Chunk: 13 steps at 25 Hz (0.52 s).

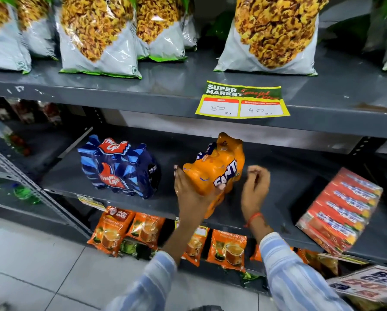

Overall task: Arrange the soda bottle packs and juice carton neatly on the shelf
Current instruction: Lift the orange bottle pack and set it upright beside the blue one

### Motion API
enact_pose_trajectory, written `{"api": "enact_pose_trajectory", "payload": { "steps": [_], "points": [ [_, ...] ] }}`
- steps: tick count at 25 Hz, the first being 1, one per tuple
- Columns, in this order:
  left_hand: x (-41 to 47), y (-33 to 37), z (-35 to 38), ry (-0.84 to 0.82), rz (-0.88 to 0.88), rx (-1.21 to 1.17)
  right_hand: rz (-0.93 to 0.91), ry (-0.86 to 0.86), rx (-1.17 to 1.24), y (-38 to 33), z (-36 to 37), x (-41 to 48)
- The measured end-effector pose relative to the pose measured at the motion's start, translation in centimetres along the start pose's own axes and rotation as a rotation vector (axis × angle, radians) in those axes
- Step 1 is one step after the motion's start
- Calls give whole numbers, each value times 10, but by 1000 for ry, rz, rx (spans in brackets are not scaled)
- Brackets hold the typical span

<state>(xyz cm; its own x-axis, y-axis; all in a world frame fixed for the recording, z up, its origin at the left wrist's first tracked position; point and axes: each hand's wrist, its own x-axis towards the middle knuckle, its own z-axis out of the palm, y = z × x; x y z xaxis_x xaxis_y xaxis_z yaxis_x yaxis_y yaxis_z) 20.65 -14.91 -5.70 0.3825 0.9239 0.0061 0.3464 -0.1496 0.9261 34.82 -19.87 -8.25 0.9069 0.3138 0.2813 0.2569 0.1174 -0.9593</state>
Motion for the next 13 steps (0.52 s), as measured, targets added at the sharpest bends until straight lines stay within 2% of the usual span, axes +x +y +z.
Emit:
{"api": "enact_pose_trajectory", "payload": {
  "steps": [1,3,6,8,11,13],
  "points": [
    [-6,2,9,37,-19,47,44,15,-78,3,2,14],
    [-8,2,17,62,-71,51,175,-63,-202,11,5,32],
    [1,-4,5,40,-43,72,273,-214,-159,9,10,46],
    [19,-13,-15,-74,-22,104,360,-257,-94,4,11,50],
    [46,-23,-55,-315,-3,72,634,-326,-28,17,5,54],
    [50,-24,-70,-386,-30,95,735,-433,89,18,2,45]
  ]
}}
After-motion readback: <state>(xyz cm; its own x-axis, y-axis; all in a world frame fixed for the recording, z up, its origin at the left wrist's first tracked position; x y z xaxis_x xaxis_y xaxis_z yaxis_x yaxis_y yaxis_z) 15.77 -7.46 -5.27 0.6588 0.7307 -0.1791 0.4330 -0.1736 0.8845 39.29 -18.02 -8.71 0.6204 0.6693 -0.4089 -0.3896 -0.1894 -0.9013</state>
